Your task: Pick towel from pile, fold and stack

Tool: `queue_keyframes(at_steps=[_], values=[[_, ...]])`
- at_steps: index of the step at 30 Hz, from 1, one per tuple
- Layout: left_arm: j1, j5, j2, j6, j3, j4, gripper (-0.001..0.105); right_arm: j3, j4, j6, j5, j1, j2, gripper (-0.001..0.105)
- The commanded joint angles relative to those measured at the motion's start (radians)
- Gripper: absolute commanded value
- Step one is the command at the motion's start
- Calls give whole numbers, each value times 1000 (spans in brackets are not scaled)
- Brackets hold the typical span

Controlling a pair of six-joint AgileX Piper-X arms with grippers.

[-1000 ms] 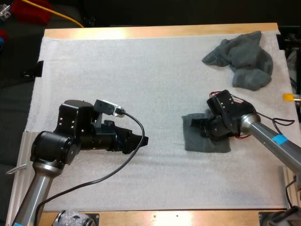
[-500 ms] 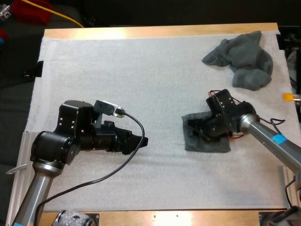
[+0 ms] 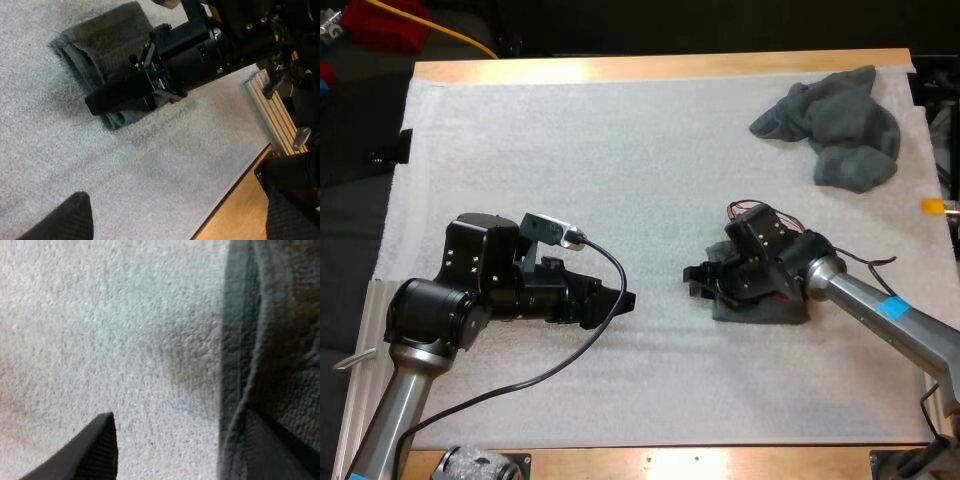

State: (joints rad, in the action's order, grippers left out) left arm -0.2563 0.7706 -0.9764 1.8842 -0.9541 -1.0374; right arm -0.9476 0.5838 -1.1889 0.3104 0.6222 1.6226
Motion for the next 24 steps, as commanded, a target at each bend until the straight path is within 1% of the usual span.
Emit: queue_keyframes(at_steps=[1,6,10,17,24], values=[[-3,13,6,2,-5,3,69,-2,-3,5,0,1,-2,55],[-3,13,6,2,-5,0,69,-2,18,-10,7,1,-18,55],[-3,13,6,2,-5,0,69,-2,71,-57,4,1,-73,55],[-3,13,6,2,-5,0,69,-2,213,-141,-82,1,-211,55],[-3,13,6,2,-5,2,69,-2,279,-161,-91,1,-350,55]])
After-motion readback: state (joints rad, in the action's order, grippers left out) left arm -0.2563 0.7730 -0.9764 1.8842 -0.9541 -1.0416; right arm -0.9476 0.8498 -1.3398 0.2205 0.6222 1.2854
